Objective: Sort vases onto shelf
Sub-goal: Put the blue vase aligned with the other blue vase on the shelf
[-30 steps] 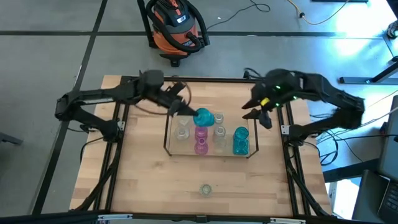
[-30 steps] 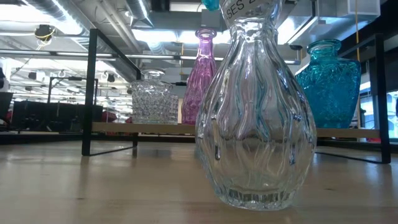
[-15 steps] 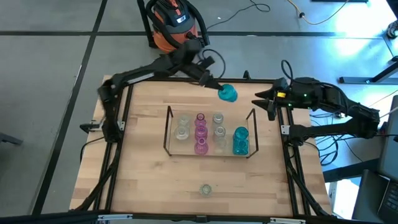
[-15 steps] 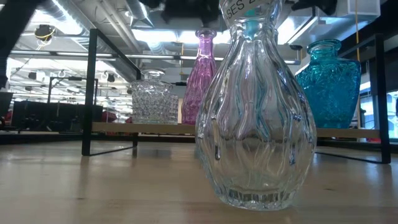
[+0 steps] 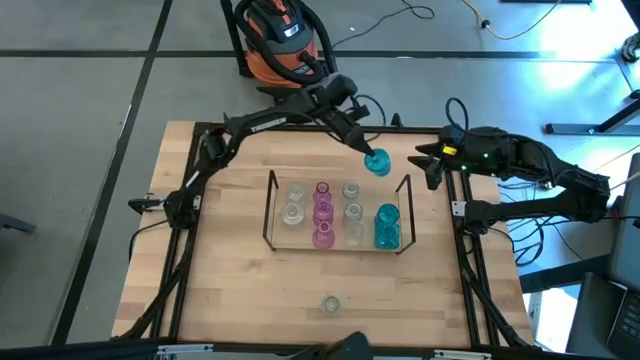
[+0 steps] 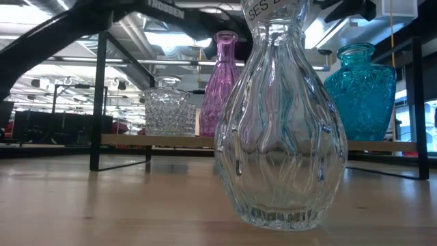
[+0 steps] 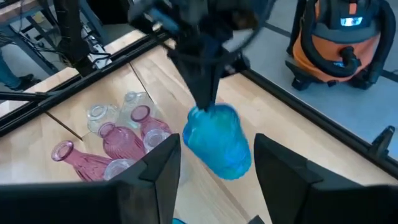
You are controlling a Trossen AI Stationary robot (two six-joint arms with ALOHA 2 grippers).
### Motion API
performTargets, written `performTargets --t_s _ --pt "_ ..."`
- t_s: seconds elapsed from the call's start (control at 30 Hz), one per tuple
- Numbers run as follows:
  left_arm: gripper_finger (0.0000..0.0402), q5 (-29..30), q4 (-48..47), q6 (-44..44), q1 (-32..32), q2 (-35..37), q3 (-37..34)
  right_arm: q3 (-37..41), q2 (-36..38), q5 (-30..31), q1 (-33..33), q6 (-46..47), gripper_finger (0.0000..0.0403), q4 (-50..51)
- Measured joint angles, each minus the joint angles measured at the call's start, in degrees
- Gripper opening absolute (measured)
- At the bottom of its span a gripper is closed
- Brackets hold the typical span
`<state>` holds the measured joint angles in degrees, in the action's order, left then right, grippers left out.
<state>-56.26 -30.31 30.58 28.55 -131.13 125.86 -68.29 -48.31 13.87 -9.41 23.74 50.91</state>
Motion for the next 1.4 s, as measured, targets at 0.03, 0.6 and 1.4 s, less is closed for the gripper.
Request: performTargets --t_s 0.03,0.6,1.4 --pt "0.0 -0.4 -0.3 -0.4 -0.1 -0.8 0.0 0.0 0.0 0.2 0.0 0.4 0.0177 0.4" --pt "0.0 -3.5 -0.6 -3.5 -3.0 -8.3 0.0 0.0 0.0 1.6 0.0 4.6 0.0177 0.3" --pt "0.0022 -1.2 0.0 -7.0 -5.1 -9.2 0.0 0.0 -0.1 1.6 0.0 7.7 0.0177 2.2"
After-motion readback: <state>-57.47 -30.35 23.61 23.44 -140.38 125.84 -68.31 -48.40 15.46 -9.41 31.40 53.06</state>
